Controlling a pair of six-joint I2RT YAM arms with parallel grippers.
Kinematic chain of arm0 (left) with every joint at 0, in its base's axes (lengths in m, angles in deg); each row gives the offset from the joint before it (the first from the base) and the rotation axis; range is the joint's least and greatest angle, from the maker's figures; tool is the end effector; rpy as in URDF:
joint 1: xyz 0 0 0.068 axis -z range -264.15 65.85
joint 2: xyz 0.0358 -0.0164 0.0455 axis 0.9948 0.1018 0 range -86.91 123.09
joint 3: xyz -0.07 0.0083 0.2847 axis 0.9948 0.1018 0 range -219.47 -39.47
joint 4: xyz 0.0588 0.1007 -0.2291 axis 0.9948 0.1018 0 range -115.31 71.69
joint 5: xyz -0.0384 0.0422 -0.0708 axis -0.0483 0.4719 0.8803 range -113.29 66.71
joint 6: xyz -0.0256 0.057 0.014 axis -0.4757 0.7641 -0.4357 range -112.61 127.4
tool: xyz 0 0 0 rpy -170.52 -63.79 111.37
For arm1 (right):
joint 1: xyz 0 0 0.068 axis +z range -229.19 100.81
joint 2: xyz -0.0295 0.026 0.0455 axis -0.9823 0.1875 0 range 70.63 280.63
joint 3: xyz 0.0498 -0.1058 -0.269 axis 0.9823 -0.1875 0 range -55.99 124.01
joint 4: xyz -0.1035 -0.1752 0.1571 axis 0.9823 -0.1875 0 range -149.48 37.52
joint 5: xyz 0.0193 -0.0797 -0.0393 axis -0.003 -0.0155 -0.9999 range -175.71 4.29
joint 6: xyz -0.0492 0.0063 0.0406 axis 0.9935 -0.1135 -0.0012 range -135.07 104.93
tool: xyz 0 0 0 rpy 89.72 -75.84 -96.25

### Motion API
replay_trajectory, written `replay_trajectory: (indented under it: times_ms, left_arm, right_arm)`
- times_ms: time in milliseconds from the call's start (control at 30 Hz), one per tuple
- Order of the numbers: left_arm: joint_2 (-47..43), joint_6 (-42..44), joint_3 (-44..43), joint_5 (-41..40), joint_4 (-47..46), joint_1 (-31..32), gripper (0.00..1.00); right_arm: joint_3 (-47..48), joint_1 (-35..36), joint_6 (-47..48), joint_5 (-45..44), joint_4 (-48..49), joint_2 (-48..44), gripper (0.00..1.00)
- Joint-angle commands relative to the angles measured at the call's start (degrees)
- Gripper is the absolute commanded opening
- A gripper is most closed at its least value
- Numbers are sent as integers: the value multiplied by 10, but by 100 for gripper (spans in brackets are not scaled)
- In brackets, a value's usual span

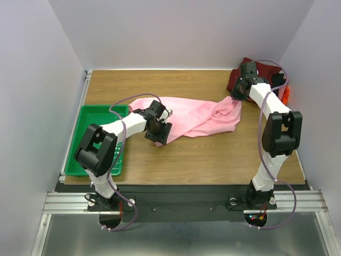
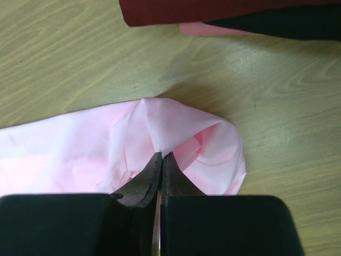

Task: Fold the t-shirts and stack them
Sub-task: Flatten the tshirt out

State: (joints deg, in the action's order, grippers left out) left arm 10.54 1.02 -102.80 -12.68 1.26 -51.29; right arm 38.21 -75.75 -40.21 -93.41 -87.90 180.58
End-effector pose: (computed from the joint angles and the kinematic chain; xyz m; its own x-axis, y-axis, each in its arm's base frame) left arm 0.2888 -0.1975 0.2041 -0.7955 0.3840 -0.4687 0.5241 0.8243 -0.2141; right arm 0.4417 0.0200 0.2780 -0.6936 0.3801 -0.6119 0.3524 0.9199 0.1720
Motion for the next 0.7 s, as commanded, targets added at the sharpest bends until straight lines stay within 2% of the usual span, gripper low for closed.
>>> replay_trajectory:
  times_ms: [0, 167, 267, 400, 467, 600, 667]
  left_arm:
    - [12, 8, -6, -13, -29, 1, 67]
    - [36, 1, -10, -29, -31, 2, 66]
    - [45, 5, -8, -47, -31, 1, 62]
    - [50, 5, -3, -81, -33, 3, 50]
    - [56, 9, 0, -102, -37, 5, 35]
    - [63, 20, -2, -130, -38, 4, 24]
    - [63, 21, -7, -125, -38, 4, 12]
  right_arm:
    - [-16, -1, -1, -3, 20, -48, 0]
    - [-37, -1, -3, -9, 25, -69, 0]
    - [-47, -1, -3, -11, 27, -76, 0]
    - [-52, -1, -5, -12, 30, -83, 0]
    - [-50, -1, -6, -12, 31, -84, 0]
    - [-45, -1, -4, -14, 31, -89, 0]
    - [-42, -1, -4, -17, 31, -93, 0]
